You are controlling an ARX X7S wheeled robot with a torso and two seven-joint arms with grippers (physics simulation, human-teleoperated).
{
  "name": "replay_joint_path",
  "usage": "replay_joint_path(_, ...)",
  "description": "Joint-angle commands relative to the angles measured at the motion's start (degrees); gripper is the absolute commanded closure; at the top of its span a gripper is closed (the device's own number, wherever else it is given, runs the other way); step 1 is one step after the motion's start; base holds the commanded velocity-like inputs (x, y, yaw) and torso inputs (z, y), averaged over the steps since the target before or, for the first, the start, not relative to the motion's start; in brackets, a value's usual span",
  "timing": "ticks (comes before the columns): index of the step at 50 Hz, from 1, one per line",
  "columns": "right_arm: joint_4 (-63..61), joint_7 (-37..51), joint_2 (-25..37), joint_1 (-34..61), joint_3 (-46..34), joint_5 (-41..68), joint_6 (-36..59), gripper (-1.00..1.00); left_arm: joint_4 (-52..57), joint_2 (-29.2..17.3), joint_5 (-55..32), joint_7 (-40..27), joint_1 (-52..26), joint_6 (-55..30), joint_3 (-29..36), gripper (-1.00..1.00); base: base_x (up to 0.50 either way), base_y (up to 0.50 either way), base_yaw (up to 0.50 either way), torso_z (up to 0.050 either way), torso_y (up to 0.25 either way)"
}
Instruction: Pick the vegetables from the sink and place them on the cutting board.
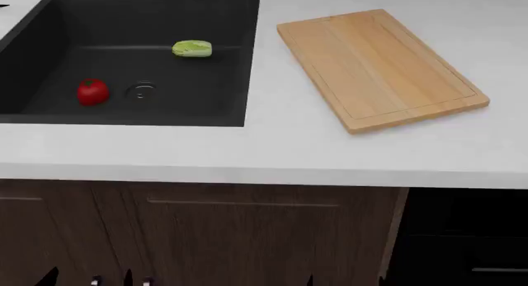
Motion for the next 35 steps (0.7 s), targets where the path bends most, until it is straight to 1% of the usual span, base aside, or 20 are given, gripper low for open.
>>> replay_joint_path(1,-0.2,1.4,1.0,-0.1,-1.4,1.0,0.1,-1.0,0.7,-0.3,0.0,-0.5,0.2,-0.5,0.5,-1.0,0.0,0.0,0.0,0.0,0.0)
replay_joint_path(9,0.7,3.3,2.3,0.5,-2.7,2.5,0.3,-1.0,-1.4,-2.1,-2.4,-2.8,-0.7,0.8,2.5,-1.0,0.0,0.0,0.0,0.0,0.0)
replay_joint_path(11,0.6,3.4,2.5,0.4,-2.6,3.5,0.3,-1.0,-0.3,-2.4,-2.6,-3.1,-0.2,0.3,2.9,-1.0,0.0,0.0,0.0,0.0,0.0)
replay_joint_path(12,39.0,-11.2,6.8,46.9,-0.2,-1.2,38.5,-1.0,-31.6,-9.5,-22.6,12.1,-36.6,-28.4,-7.0,-1.0,0.0,0.0,0.0,0.0,0.0)
replay_joint_path(13,-0.3,0.8,0.4,0.0,-0.6,1.4,-0.1,-1.0,-2.3,-0.8,2.9,-1.9,0.2,4.3,1.7,-1.0,0.0,0.0,0.0,0.0,0.0)
replay_joint_path(14,1.1,2.3,0.4,-1.5,-0.3,2.9,-6.4,-1.0,-6.5,-0.3,2.7,-5.7,0.1,5.7,2.3,-1.0,-0.01,0.0,0.0,0.0,0.0)
replay_joint_path(16,0.3,3.6,0.9,-2.7,-0.2,4.8,-10.3,-1.0,-8.8,-0.5,1.0,-8.3,-0.2,9.3,3.3,-1.0,0.0,0.0,0.0,0.0,0.0)
replay_joint_path(17,-0.7,4.0,1.4,-3.4,-0.6,4.2,-11.0,-1.0,-9.4,-0.8,0.8,-8.8,-0.2,9.5,3.9,-1.0,0.0,0.0,0.0,0.0,0.0)
replay_joint_path(18,2.3,4.5,1.6,-3.4,-0.5,4.0,-13.9,-1.0,-8.5,-2.2,1.6,-7.4,0.9,11.6,5.3,-1.0,0.0,0.0,0.0,0.0,0.0)
replay_joint_path(19,2.2,4.9,1.9,-3.3,-1.1,2.9,-14.4,-1.0,-9.4,-2.1,2.8,-8.6,0.4,11.4,5.6,-1.0,0.0,0.0,0.0,0.0,0.0)
replay_joint_path(20,-1.5,5.8,1.5,-4.1,-2.1,2.2,-12.8,-1.0,-11.0,-1.7,1.1,-9.2,-0.5,10.5,4.7,-1.0,0.0,0.0,0.0,0.0,0.0)
replay_joint_path(21,0.3,6.0,1.8,-3.2,-2.3,2.0,-12.9,-1.0,-7.9,-1.8,0.6,-8.6,0.2,9.1,5.5,-1.0,0.0,0.0,0.0,0.0,0.0)
replay_joint_path(22,-0.5,5.7,2.3,-3.3,-3.1,1.5,-12.4,-1.0,-8.1,-2.1,2.1,-9.1,0.0,9.4,6.4,-1.0,0.0,0.0,0.0,0.0,0.0)
replay_joint_path(23,1.1,6.2,2.4,-2.9,-2.6,2.1,-13.5,-1.0,-9.0,-2.0,1.4,-8.9,-0.7,9.4,6.5,-1.0,0.0,0.0,0.0,0.0,0.0)
replay_joint_path(27,6.4,5.4,3.6,-1.3,-2.6,3.2,-18.2,-1.0,-8.3,-2.5,0.7,-9.3,-0.3,9.3,7.1,-1.0,0.0,0.5,0.0,0.0,0.0)
replay_joint_path(30,9.3,5.2,4.0,-0.4,-3.0,3.3,-20.0,-1.0,-10.9,-2.7,-0.1,-9.6,-1.0,10.9,7.3,-1.0,0.0,0.5,0.0,0.0,0.0)
replay_joint_path(35,4.5,6.2,3.6,-2.1,-4.1,3.6,-17.0,-1.0,-13.3,-3.0,-0.6,-10.2,-1.6,12.4,7.9,-1.0,0.0,0.5,0.0,0.0,0.0)
